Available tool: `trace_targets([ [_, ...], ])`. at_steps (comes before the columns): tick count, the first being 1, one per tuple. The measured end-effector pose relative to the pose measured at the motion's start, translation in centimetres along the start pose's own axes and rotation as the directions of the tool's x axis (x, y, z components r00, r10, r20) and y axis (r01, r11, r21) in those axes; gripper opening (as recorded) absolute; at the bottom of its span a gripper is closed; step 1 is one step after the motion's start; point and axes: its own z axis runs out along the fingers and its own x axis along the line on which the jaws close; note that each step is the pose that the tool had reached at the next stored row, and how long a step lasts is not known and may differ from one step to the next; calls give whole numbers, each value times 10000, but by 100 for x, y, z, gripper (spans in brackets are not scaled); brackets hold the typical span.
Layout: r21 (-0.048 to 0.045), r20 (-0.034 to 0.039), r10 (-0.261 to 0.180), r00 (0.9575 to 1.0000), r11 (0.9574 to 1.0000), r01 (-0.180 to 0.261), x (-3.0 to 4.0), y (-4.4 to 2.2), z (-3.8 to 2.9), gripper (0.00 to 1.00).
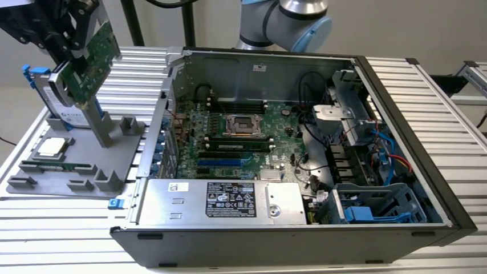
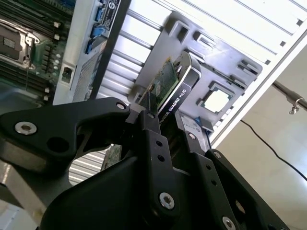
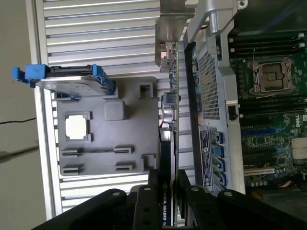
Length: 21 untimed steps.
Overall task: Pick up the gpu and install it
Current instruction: 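Pick up the gpu and move the gpu toward the slot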
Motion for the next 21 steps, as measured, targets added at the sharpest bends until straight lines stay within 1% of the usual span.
trace_targets([
  [21,1,-8,1,10000,10000,-1,-309,33,11,0],
])
